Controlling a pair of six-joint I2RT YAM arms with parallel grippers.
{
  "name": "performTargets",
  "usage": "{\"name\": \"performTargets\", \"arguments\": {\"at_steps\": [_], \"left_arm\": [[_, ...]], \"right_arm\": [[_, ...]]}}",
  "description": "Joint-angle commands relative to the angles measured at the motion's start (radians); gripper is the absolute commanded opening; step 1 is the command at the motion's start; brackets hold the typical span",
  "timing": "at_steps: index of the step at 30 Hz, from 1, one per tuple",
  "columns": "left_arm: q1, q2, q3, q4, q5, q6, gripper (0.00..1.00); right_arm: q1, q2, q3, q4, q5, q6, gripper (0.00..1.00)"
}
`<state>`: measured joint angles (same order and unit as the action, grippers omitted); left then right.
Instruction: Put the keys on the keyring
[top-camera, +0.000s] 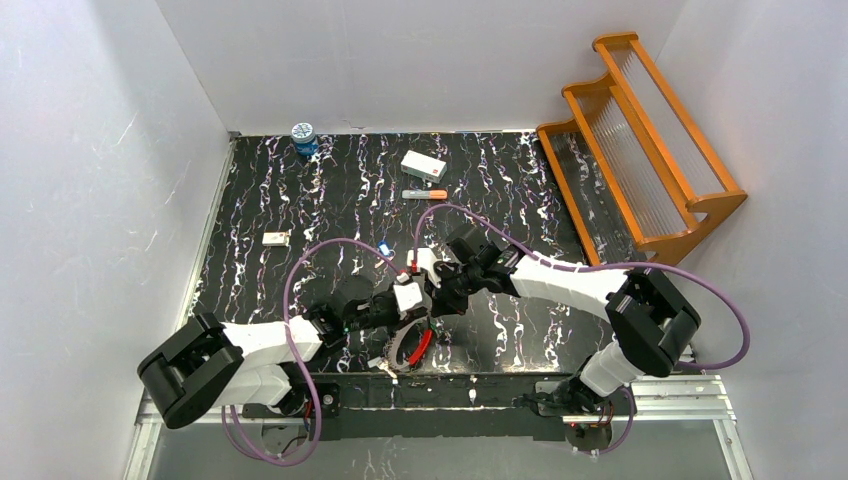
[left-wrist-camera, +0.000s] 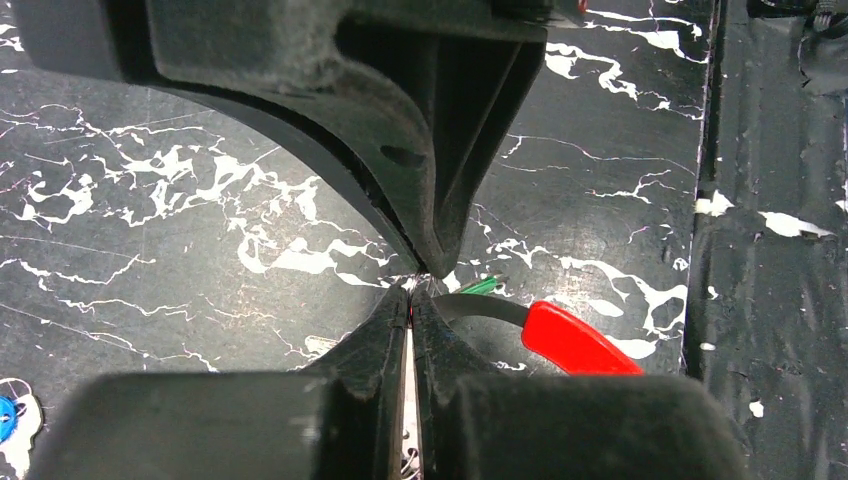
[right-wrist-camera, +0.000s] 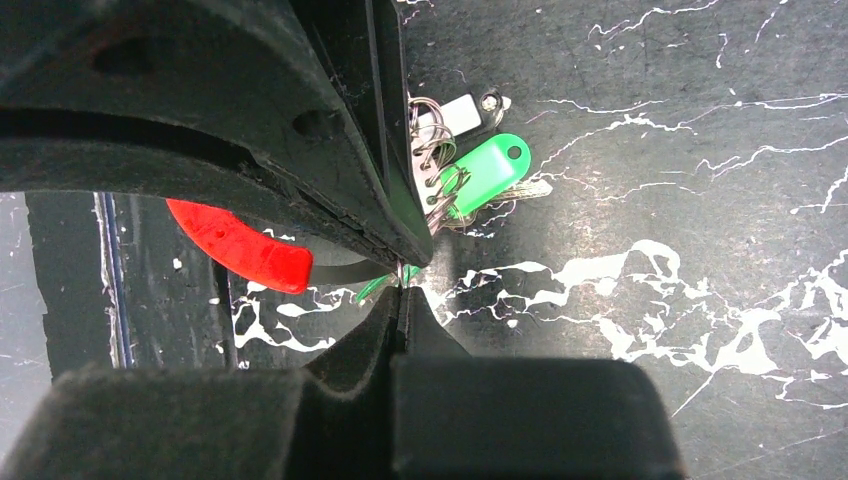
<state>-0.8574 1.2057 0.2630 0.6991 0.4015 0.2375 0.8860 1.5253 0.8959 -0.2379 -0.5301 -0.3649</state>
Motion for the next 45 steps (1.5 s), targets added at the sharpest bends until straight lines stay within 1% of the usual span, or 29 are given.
{"name": "performTargets", "arguments": {"at_steps": [1, 2, 3, 5, 8, 10, 13, 15, 19, 24, 28, 32, 39, 40, 41, 45], "left_arm": [[-0.006, -0.005, 0.023, 0.02, 0.008, -0.023, 0.0], [-0.006, -0.009, 0.014, 0.034, -0.001, -0.036, 0.0], [-0.006, -0.015, 0.005, 0.054, -0.009, -0.051, 0.0], [-0.006, -0.024, -0.021, 0.11, -0.026, -0.09, 0.0], [-0.006, -0.029, -0.064, 0.215, -0.043, -0.155, 0.0], [-0.006, -0.032, -0.095, 0.285, -0.06, -0.193, 0.0], [-0.006, -0.037, -0.135, 0.386, -0.086, -0.23, 0.0], [-0.006, -0.037, -0.163, 0.464, -0.101, -0.256, 0.0], [-0.006, -0.032, -0.209, 0.605, -0.119, -0.287, 0.0], [-0.006, -0.042, -0.227, 0.664, -0.118, -0.29, 0.0], [-0.006, -0.052, -0.231, 0.665, -0.121, -0.288, 0.0], [-0.006, -0.054, -0.237, 0.665, -0.121, -0.291, 0.0], [-0.006, -0.06, -0.24, 0.665, -0.126, -0.286, 0.0], [-0.006, -0.06, -0.239, 0.665, -0.126, -0.286, 0.0], [-0.006, -0.06, -0.238, 0.665, -0.125, -0.285, 0.0], [-0.006, -0.061, -0.24, 0.665, -0.125, -0.285, 0.0]], "right_arm": [[0.004, -0.037, 0.002, 0.081, 0.022, 0.024, 0.01], [0.001, -0.043, -0.012, 0.101, 0.039, 0.031, 0.03], [-0.005, -0.052, -0.028, 0.123, 0.05, 0.041, 0.08], [-0.024, -0.08, -0.062, 0.185, 0.057, 0.073, 0.2], [-0.052, -0.139, -0.13, 0.293, 0.031, 0.117, 0.43], [-0.075, -0.183, -0.176, 0.364, -0.009, 0.138, 0.54], [-0.111, -0.237, -0.238, 0.467, -0.095, 0.182, 0.64], [-0.132, -0.253, -0.266, 0.525, -0.144, 0.218, 0.66], [-0.151, -0.237, -0.274, 0.56, -0.207, 0.256, 0.65], [-0.153, -0.194, -0.26, 0.581, -0.276, 0.283, 0.6], [-0.155, -0.165, -0.243, 0.582, -0.293, 0.292, 0.48], [-0.154, -0.137, -0.224, 0.557, -0.297, 0.287, 0.38], [-0.158, -0.115, -0.221, 0.564, -0.312, 0.288, 0.07], [-0.159, -0.113, -0.22, 0.566, -0.316, 0.288, 0.04], [-0.159, -0.108, -0.22, 0.566, -0.319, 0.289, 0.01], [-0.161, -0.1, -0.221, 0.574, -0.329, 0.289, 0.01]]}}
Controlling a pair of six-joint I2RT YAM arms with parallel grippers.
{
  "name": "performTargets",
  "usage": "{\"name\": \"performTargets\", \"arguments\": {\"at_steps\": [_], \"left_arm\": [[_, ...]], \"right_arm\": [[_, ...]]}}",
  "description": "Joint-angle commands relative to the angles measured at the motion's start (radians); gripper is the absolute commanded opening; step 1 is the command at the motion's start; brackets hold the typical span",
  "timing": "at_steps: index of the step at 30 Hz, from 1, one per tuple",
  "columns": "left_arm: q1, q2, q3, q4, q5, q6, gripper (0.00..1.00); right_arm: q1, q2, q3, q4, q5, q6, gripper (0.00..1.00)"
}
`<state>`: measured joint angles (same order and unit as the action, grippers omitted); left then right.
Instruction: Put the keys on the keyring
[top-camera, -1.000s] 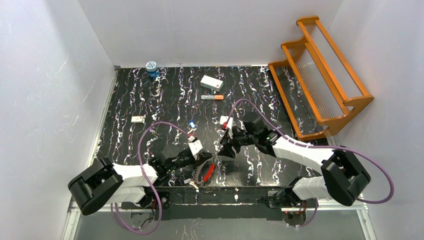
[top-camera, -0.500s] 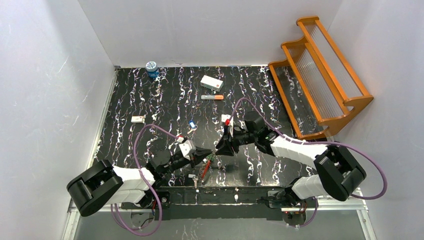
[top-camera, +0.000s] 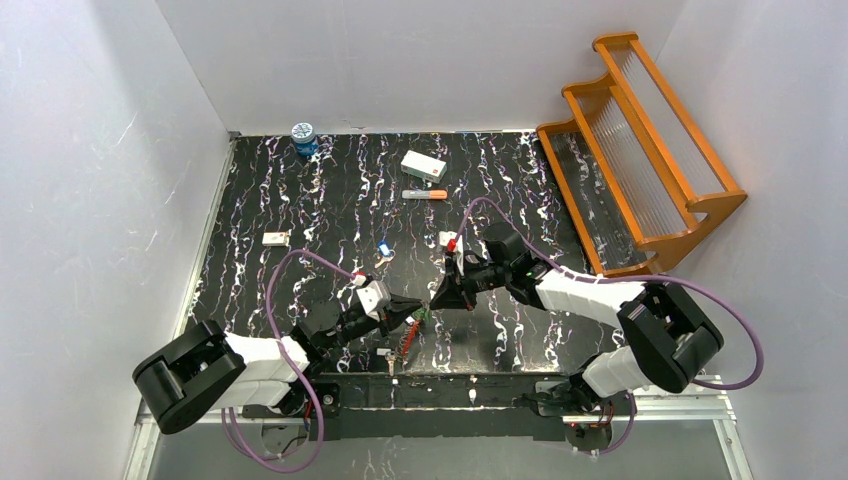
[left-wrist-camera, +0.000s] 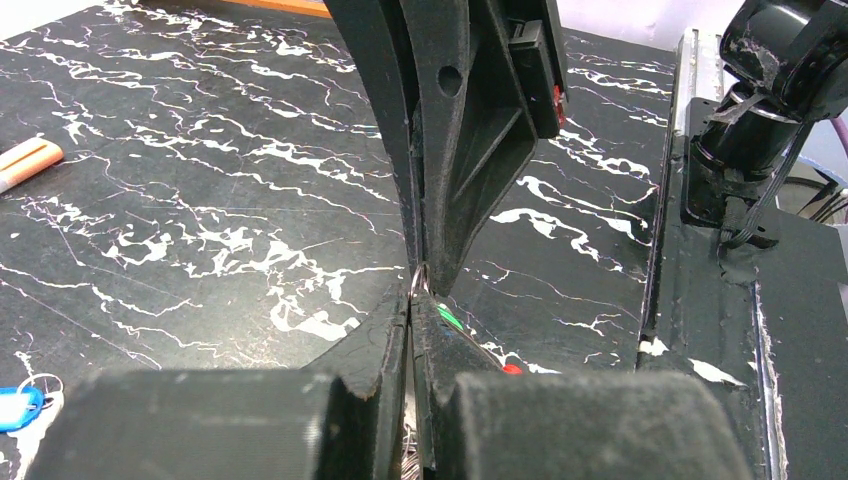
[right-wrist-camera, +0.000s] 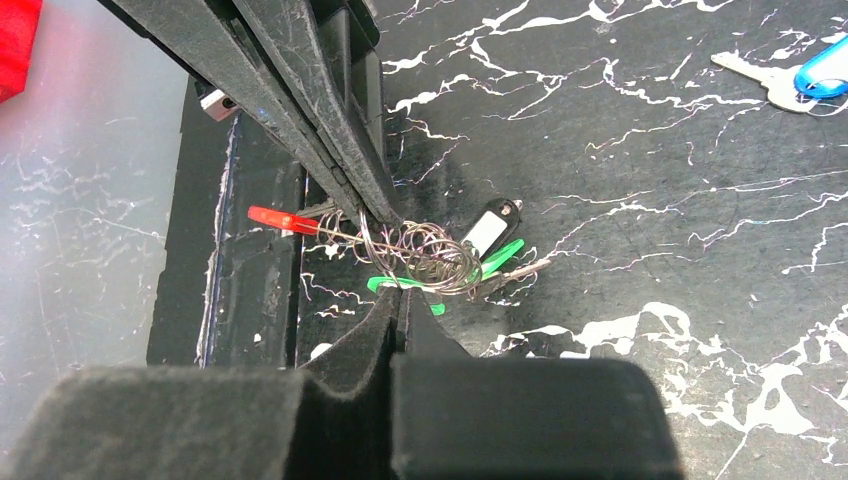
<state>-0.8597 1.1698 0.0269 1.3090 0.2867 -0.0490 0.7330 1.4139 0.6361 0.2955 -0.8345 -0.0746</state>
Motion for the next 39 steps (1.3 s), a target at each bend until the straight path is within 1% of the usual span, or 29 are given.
{"name": "performTargets", "arguments": {"at_steps": [1, 13, 20, 34, 39], "left_arm": [[-0.004, -0.025, -0.004, 0.055, -0.009, 0.001, 0.0], [-0.004, -0.022, -0.002, 0.055, -0.009, 0.003, 0.0], [-0.004, -0.018, 0.0, 0.055, -0.004, 0.0, 0.0], [-0.004, -0.031, -0.008, 0.056, -0.006, 0.0, 0.0], [-0.004, -0.037, -0.013, 0.056, -0.01, 0.001, 0.0]], "right_arm": [[-0.007, 0.015, 0.038, 0.041, -0.026, -0.003, 0.01], [-0.008, 0.054, 0.047, 0.037, -0.038, 0.016, 0.01], [-0.008, 0.078, 0.052, 0.1, -0.053, 0.061, 0.01], [0.0, 0.15, 0.083, 0.141, -0.049, 0.099, 0.01], [0.005, 0.163, 0.089, 0.152, -0.076, 0.102, 0.01]]}}
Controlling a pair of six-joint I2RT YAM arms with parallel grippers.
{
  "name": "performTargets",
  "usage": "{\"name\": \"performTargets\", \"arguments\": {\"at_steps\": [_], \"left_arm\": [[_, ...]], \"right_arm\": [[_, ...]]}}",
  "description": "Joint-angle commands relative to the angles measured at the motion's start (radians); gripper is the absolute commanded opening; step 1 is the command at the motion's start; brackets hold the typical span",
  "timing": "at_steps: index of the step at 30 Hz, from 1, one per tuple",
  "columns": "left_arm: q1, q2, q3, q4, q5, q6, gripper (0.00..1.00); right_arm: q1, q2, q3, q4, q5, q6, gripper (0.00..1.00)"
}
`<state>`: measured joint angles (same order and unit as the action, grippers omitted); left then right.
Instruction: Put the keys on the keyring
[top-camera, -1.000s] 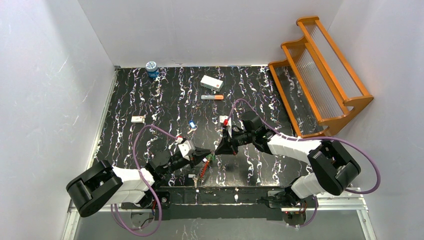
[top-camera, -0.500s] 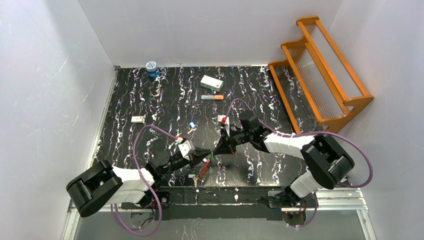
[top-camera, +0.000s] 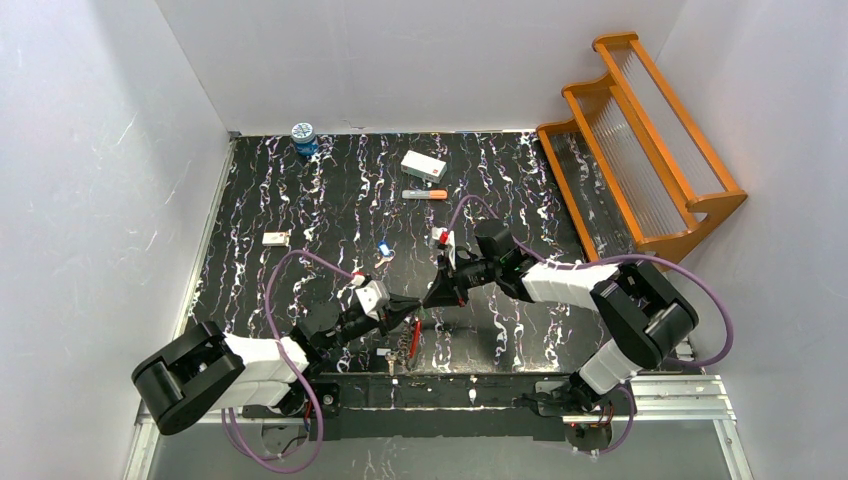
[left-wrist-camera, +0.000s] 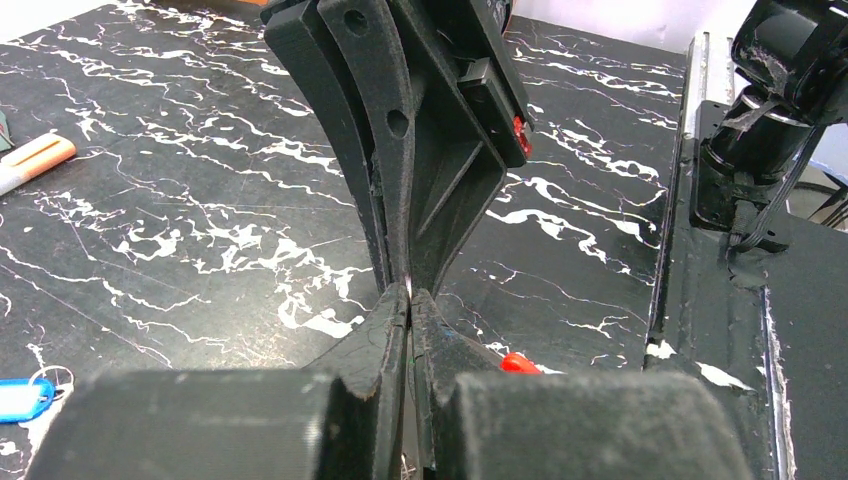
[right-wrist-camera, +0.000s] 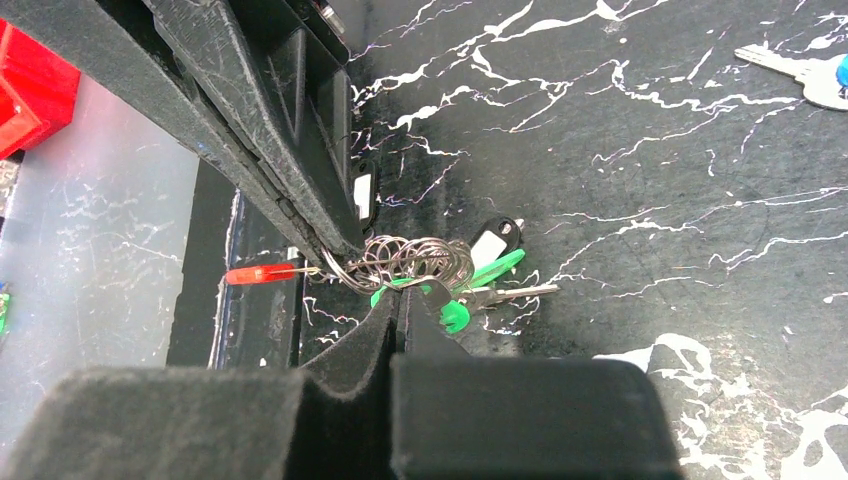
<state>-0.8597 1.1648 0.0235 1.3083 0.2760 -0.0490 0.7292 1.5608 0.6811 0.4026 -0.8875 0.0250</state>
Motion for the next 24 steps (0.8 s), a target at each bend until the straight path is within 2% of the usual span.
{"name": "performTargets", "arguments": {"at_steps": [1, 11, 18, 24], "left_arm": [[-0.004, -0.034, -0.009, 0.057, 0.001, 0.001, 0.0], [-0.004, -0.04, -0.017, 0.057, -0.004, 0.003, 0.0], [-0.004, -0.047, -0.019, 0.057, -0.008, 0.003, 0.0], [-0.005, -0.048, -0.019, 0.057, -0.007, 0.002, 0.0]], "right_arm": [[0.009, 0.018, 0.044, 0.043, -0.029, -0.002, 0.01], [0.029, 0.024, 0.072, -0.077, -0.118, -0.129, 0.01], [0.029, -0.038, 0.051, -0.112, -0.047, -0.161, 0.03], [0.027, -0.148, -0.029, -0.029, 0.028, -0.148, 0.31]]}}
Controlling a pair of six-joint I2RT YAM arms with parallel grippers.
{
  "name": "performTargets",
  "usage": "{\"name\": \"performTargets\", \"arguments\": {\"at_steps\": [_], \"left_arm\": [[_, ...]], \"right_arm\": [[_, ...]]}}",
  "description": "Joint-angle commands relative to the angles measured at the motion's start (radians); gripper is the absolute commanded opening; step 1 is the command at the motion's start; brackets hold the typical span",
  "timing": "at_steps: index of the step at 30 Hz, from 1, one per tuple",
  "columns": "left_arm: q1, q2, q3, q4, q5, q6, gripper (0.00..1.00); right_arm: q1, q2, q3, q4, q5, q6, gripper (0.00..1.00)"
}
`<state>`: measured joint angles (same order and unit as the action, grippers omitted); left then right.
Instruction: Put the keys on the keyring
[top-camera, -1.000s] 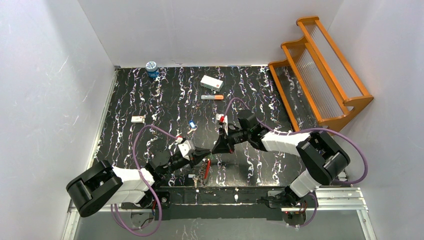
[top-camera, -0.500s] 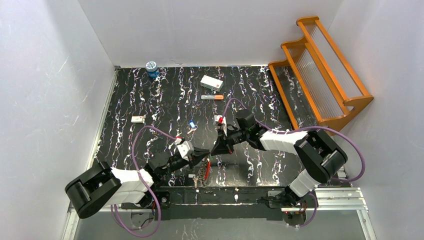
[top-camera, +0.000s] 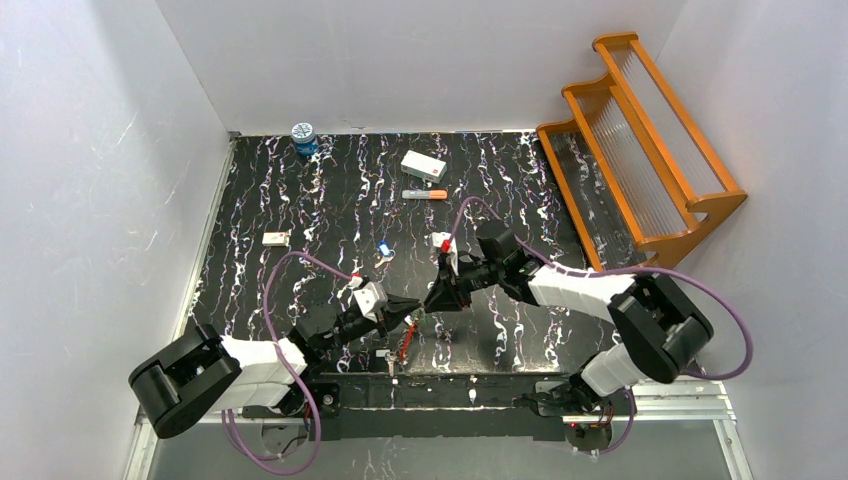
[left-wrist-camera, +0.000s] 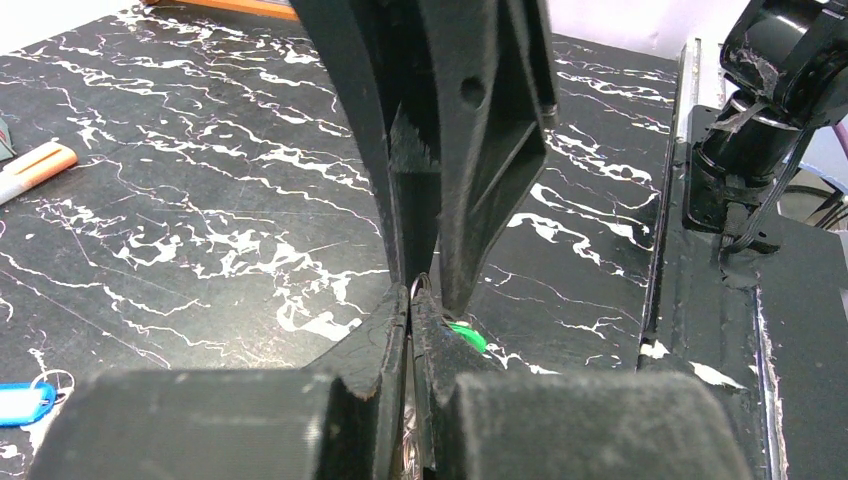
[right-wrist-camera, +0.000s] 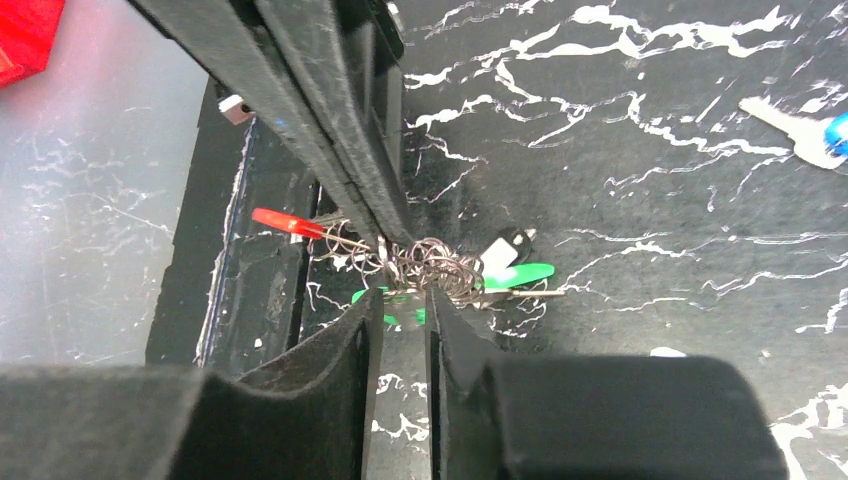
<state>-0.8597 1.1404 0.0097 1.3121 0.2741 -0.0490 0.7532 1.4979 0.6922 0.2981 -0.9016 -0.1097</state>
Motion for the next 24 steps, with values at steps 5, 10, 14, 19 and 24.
{"name": "performTargets", "arguments": {"at_steps": [5, 10, 14, 19, 24], "left_arm": [[-0.004, -0.024, -0.006, 0.053, -0.005, 0.001, 0.0], [-0.004, -0.022, -0.006, 0.053, -0.006, 0.0, 0.0], [-0.004, -0.022, -0.005, 0.054, -0.006, 0.0, 0.0], [-0.004, -0.025, -0.006, 0.053, -0.009, 0.0, 0.0], [-0.004, -0.026, -0.008, 0.052, -0.007, 0.011, 0.0]], "right_arm": [[0.003, -0.109, -0.058, 0.123, 0.023, -0.006, 0.41], [0.003, -0.092, -0.052, 0.151, -0.023, 0.009, 0.46], [0.004, -0.074, -0.045, 0.179, -0.029, 0.031, 0.4], [0.004, -0.04, -0.014, 0.149, -0.037, 0.029, 0.05], [0.004, -0.052, -0.01, 0.105, -0.02, 0.0, 0.01]]}}
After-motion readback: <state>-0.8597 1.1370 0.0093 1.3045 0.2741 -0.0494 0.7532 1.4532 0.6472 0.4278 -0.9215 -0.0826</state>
